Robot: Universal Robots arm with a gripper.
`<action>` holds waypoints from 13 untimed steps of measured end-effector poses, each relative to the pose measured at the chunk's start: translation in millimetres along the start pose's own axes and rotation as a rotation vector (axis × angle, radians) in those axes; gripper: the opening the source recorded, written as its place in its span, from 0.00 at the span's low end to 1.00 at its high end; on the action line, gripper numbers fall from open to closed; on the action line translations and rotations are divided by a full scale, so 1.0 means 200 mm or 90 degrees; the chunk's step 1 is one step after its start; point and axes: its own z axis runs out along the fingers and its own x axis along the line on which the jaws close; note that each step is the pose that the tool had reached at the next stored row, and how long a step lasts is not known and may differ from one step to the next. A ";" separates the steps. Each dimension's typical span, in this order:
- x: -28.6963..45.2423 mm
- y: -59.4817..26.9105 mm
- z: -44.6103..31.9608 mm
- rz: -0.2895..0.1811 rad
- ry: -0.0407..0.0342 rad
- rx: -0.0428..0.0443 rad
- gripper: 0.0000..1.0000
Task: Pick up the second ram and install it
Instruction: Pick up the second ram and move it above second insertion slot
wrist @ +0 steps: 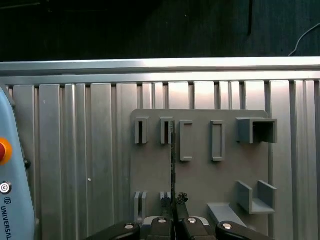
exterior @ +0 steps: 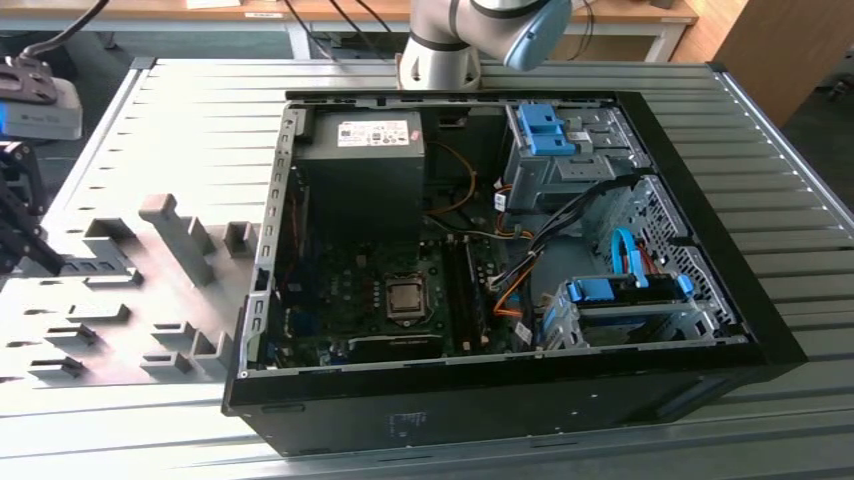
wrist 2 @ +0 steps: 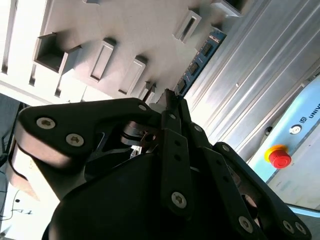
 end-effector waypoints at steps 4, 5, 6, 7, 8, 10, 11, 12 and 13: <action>-0.001 0.000 -0.038 0.000 0.0000 0.0000 0.14; -0.001 0.000 -0.047 0.000 0.0000 -0.0001 0.14; -0.001 0.000 -0.056 0.000 0.0000 0.0000 0.14; -0.001 0.000 -0.064 0.000 0.0000 0.0000 0.14; -0.001 0.000 -0.073 0.000 0.0000 0.0000 0.14; -0.002 -0.001 -0.089 0.000 0.0001 -0.0001 0.14; -0.002 0.000 -0.097 0.000 0.0000 0.0000 0.14; -0.002 -0.001 -0.105 0.000 0.0000 0.0000 0.14; -0.002 -0.001 -0.113 0.000 0.0000 0.0000 0.14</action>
